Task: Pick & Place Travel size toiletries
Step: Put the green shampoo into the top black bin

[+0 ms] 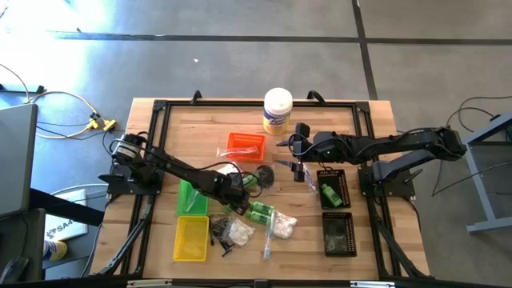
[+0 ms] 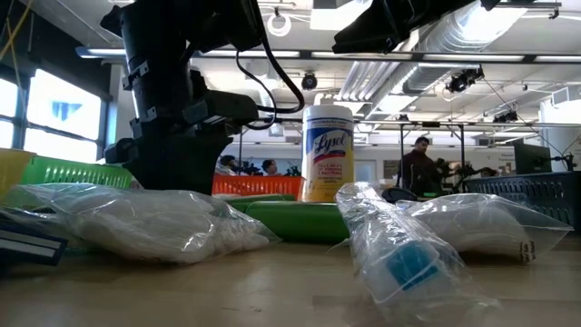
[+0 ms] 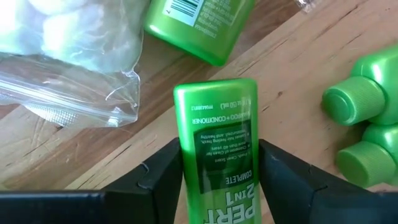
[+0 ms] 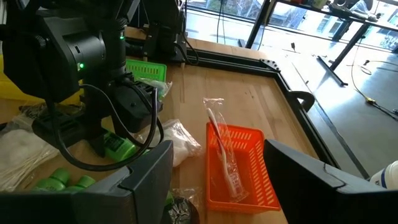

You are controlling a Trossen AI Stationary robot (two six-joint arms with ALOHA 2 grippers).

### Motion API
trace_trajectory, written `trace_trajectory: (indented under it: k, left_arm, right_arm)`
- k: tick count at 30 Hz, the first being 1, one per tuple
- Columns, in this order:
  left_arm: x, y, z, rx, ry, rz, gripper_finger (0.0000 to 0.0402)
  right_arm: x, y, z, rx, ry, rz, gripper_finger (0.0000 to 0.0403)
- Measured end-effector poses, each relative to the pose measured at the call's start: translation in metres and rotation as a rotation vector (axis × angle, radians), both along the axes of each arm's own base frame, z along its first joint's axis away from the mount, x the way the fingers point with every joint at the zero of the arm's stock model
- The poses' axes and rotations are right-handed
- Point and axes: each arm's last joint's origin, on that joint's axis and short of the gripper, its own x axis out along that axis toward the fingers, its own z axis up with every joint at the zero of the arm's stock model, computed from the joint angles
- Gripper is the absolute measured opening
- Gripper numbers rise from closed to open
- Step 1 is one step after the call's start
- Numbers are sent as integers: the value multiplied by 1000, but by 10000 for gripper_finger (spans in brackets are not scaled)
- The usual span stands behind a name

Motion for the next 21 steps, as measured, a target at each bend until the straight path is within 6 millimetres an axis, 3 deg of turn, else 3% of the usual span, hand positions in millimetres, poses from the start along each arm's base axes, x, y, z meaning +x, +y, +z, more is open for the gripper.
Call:
trace_trajectory:
  k: [11, 21]
  left_arm:
    - [-1, 1, 5, 48, -23, -85, 180]
    - [-9, 4, 35, 91, -100, -178, 180]
  right_arm:
    - [0, 0, 0, 0, 2, 0, 243]
    - [0, 0, 0, -13, 3, 4, 243]
